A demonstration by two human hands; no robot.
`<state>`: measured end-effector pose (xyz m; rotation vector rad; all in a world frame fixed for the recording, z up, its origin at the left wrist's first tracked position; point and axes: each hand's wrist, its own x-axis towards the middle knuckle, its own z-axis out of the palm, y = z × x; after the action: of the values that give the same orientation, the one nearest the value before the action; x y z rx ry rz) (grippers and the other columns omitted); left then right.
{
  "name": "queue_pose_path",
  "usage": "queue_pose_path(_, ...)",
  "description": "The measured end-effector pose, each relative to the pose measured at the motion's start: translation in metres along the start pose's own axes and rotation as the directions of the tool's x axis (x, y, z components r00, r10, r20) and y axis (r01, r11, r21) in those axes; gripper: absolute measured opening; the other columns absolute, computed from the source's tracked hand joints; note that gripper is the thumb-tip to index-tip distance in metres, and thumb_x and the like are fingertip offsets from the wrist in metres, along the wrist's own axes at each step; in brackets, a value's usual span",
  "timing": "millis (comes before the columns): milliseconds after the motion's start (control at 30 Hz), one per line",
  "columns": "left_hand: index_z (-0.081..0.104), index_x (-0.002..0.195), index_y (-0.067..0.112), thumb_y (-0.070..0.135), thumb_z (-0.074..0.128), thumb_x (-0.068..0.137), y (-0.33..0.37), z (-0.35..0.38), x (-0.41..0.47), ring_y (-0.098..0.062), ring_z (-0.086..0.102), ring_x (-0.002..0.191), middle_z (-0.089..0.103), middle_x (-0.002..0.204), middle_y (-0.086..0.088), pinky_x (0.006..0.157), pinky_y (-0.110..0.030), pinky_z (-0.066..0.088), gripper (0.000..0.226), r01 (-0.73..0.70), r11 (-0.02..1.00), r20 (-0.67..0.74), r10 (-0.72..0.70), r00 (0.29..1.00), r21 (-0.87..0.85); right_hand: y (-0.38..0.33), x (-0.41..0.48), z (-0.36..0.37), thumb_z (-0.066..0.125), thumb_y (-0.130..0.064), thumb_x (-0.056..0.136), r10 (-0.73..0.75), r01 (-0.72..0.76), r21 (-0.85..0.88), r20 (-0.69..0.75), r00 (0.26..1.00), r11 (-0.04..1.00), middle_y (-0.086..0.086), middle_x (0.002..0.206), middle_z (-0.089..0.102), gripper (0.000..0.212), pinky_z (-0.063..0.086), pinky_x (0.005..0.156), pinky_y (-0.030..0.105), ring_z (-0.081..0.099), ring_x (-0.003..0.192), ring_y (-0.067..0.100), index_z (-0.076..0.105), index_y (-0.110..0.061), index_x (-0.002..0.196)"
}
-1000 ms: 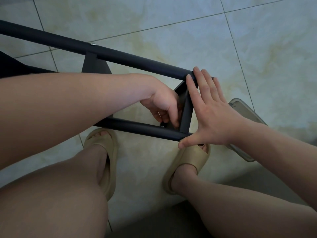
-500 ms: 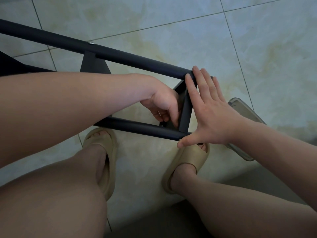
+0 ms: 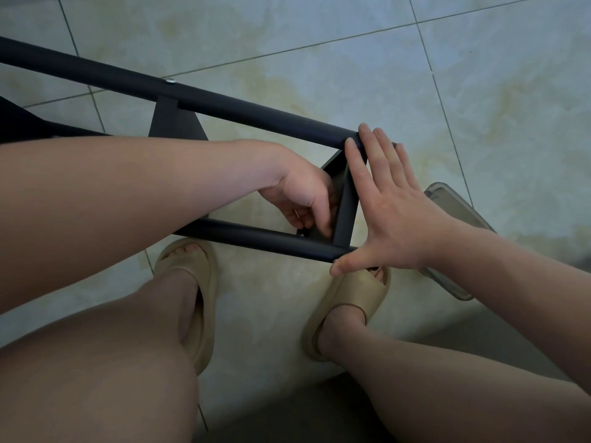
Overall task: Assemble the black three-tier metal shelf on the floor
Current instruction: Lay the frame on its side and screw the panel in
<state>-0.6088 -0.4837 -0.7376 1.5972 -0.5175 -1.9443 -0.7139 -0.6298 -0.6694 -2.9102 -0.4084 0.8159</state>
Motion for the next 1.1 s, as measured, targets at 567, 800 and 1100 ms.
queue_pose_path(567, 0.068, 0.09, 0.011, -0.001, 0.068, 0.087, -0.0009, 0.0018, 0.0003, -0.011, 0.051, 0.062, 0.064, 0.073, -0.001, 0.066, -0.023, 0.047, 0.012, 0.022, 0.999, 0.037, -0.021, 0.999, -0.038, -0.0004, -0.0001, -0.0026, 0.046, -0.102, 0.048, 0.009, -0.009, 0.006, 0.019, 1.0, 1.0, 0.015, 0.162, -0.034, 0.159, -0.023, 0.12, 0.041, -0.033, 0.149, 0.03, -0.026, -0.01, 0.156)
queue_pose_path(800, 0.075, 0.086, 0.018, 0.012, 0.069, 0.089, -0.0031, 0.0023, -0.0026, -0.011, 0.05, 0.062, 0.072, 0.087, 0.0, 0.071, -0.025, 0.048, 0.009, 0.039, 0.999, 0.05, -0.038, 0.998, -0.02, -0.0012, 0.0001, -0.0031, 0.048, -0.102, 0.048, 0.014, -0.014, 0.005, 0.019, 1.0, 1.0, 0.015, 0.162, -0.034, 0.16, -0.022, 0.121, 0.041, -0.033, 0.149, 0.03, -0.025, -0.01, 0.156)
queue_pose_path(1100, 0.069, 0.083, 0.013, 0.002, 0.068, 0.088, -0.002, 0.0033, -0.0006, -0.009, 0.049, 0.059, 0.064, 0.065, 0.004, 0.064, -0.021, 0.046, 0.012, 0.022, 0.999, 0.029, -0.021, 0.999, -0.04, -0.0023, -0.0005, -0.0055, 0.052, -0.1, 0.048, 0.016, -0.016, 0.011, 0.033, 0.999, 1.0, 0.014, 0.162, -0.035, 0.161, -0.022, 0.121, 0.041, -0.033, 0.149, 0.03, -0.025, -0.009, 0.156)
